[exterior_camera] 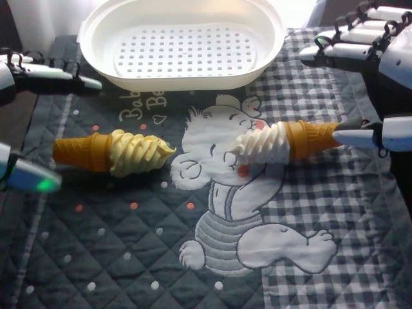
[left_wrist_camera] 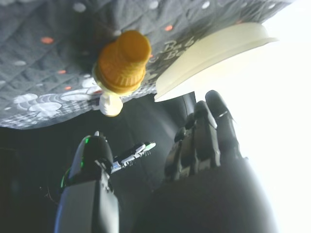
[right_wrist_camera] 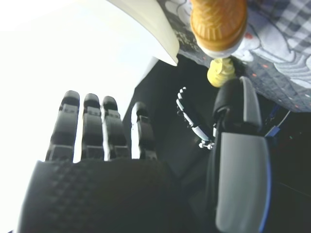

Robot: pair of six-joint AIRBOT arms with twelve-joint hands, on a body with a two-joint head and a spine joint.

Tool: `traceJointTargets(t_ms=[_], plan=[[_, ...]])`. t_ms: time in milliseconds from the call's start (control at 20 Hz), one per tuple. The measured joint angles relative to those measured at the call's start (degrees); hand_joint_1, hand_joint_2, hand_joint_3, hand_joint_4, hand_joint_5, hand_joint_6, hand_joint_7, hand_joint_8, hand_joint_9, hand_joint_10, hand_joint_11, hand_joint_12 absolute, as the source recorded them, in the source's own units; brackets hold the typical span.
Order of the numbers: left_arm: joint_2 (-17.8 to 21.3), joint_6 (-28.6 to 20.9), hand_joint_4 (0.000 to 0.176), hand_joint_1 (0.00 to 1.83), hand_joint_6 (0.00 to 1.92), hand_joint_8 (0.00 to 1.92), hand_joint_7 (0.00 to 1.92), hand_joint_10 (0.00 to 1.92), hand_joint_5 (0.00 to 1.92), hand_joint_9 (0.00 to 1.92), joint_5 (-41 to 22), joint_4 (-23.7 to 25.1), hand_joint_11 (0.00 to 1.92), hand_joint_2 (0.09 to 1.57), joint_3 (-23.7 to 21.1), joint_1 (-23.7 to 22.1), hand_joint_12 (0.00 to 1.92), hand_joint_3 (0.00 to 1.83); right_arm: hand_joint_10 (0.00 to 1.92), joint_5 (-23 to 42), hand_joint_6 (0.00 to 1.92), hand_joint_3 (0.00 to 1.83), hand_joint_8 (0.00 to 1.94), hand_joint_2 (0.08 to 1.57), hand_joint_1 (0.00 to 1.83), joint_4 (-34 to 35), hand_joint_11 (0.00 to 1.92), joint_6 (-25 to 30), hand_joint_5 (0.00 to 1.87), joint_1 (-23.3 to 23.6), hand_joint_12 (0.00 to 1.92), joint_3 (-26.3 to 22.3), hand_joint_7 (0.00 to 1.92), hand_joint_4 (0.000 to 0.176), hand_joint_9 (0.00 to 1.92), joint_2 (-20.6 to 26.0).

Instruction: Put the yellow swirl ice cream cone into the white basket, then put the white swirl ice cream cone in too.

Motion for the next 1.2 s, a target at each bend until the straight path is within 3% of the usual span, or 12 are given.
traceJointTargets(t_ms=[200, 350, 500, 650, 700, 850, 900, 950, 1000, 1050, 1100, 1200], plan=[[-4.17, -5.64, 0.054, 0.82, 0.0, 0.0, 0.43, 0.01, 0.39, 0.53, 3.91, 8.5, 0.27, 0.75, 3.06, -4.66, 0.88, 0.0, 0.01, -0.11, 0.0, 0.0, 0.01, 1.08, 0.56, 0.13, 0.31, -0.02, 0.37, 0.0, 0.43, 0.11, 0.37, 0.093, 0.44, -0.2], [-7.43, -10.84, 0.027, 0.89, 0.0, 0.0, 0.51, 0.01, 0.47, 0.62, 7.61, 16.33, 0.41, 0.68, 5.03, -7.65, 0.83, 0.0, 0.0, -0.15, 0.0, 0.0, 0.0, 1.08, 0.59, 0.11, 0.31, -0.02, 0.37, 0.0, 0.41, 0.11, 0.34, 0.076, 0.41, -0.2], [-10.29, -10.99, 0.081, 0.84, 0.0, 0.0, 0.48, 0.0, 0.42, 0.6, 9.86, 19.56, 0.36, 0.71, 6.19, -9.16, 0.96, 0.0, 0.0, -0.15, 0.0, 0.0, 0.0, 1.08, 0.56, 0.02, 0.26, -0.02, 0.36, 0.0, 0.38, 0.11, 0.34, 0.087, 0.39, -0.22], [-11.72, -10.97, 0.065, 0.8, 0.0, 0.0, 0.5, 0.0, 0.44, 0.62, 12.33, 21.53, 0.41, 0.73, 6.97, -9.44, 0.95, 0.0, 0.0, -0.15, 0.0, 0.0, 0.0, 1.08, 0.58, 0.04, 0.23, -0.02, 0.34, 0.0, 0.37, 0.11, 0.32, 0.104, 0.36, -0.22], [-12.57, -10.95, 0.08, 0.74, 0.0, 0.0, 0.5, 0.0, 0.41, 0.62, 13.53, 22.38, 0.4, 0.76, 7.48, -9.7, 0.89, 0.0, 0.0, -0.13, 0.0, 0.0, 0.0, 1.08, 0.57, 0.04, 0.24, -0.02, 0.34, 0.0, 0.37, 0.11, 0.31, 0.112, 0.36, -0.22], [-14.45, -10.97, 0.0, 0.8, 0.01, 0.03, 0.85, 0.08, 0.64, 0.96, 15.45, 23.71, 0.54, 0.81, 8.39, -9.75, 1.25, 0.0, 0.0, -0.13, 0.0, 0.0, 0.0, 1.08, 0.6, 0.04, 0.25, -0.02, 0.34, 0.0, 0.37, 0.13, 0.32, 0.104, 0.37, -0.22], [-15.26, -10.99, 0.0, 0.94, 0.02, 0.03, 1.02, 0.27, 0.79, 1.03, 16.26, 24.37, 0.63, 0.83, 8.63, -9.75, 1.32, 0.0, 0.0, -0.15, 0.0, 0.0, 0.0, 1.07, 0.6, 0.07, 0.25, -0.02, 0.34, 0.0, 0.37, 0.13, 0.32, 0.097, 0.36, -0.22], [-15.82, -11.02, 0.0, 1.15, 0.45, 0.79, 0.98, 1.14, 1.13, 0.93, 16.68, 24.94, 0.81, 0.98, 8.87, -9.75, 1.5, 0.0, 0.0, -0.13, 0.0, 0.0, 0.0, 1.07, 0.6, 0.04, 0.24, -0.02, 0.34, 0.0, 0.37, 0.13, 0.32, 0.098, 0.36, -0.22], [-16.52, -10.97, 0.0, 1.19, 0.61, 1.31, 0.89, 1.57, 1.16, 0.88, 17.03, 25.16, 0.91, 1.03, 9.38, -9.77, 1.64, 0.0, 0.0, -0.13, 0.0, 0.0, 0.0, 1.07, 0.6, 0.04, 0.26, -0.02, 0.35, 0.0, 0.37, 0.13, 0.33, 0.084, 0.37, -0.22], [-16.96, -11.21, 0.0, 1.19, 0.79, 1.34, 0.85, 1.56, 1.08, 0.9, 17.05, 25.0, 0.93, 1.07, 9.88, -9.92, 1.62, 0.0, 0.0, -0.13, 0.0, 0.0, 0.0, 1.07, 0.6, 0.04, 0.25, -0.02, 0.35, 0.0, 0.37, 0.13, 0.33, 0.078, 0.37, -0.22], [-17.75, -11.63, 0.0, 1.24, 0.71, 1.39, 0.87, 1.51, 1.04, 0.9, 17.16, 24.26, 0.89, 1.13, 10.84, -9.92, 1.58, 0.0, 0.0, -0.17, 0.0, 0.0, 0.0, 1.07, 0.59, 0.07, 0.25, -0.02, 0.35, 0.0, 0.36, 0.2, 0.32, 0.088, 0.37, -0.22], [-18.34, -11.8, 0.0, 1.17, 0.98, 1.57, 0.79, 1.76, 0.98, 0.89, 17.22, 23.56, 0.97, 1.12, 11.63, -9.92, 1.86, 0.0, 0.0, -0.17, 0.0, 0.0, 0.0, 1.07, 0.6, 0.09, 0.26, -0.02, 0.35, 0.0, 0.37, 0.22, 0.32, 0.092, 0.38, -0.22]])
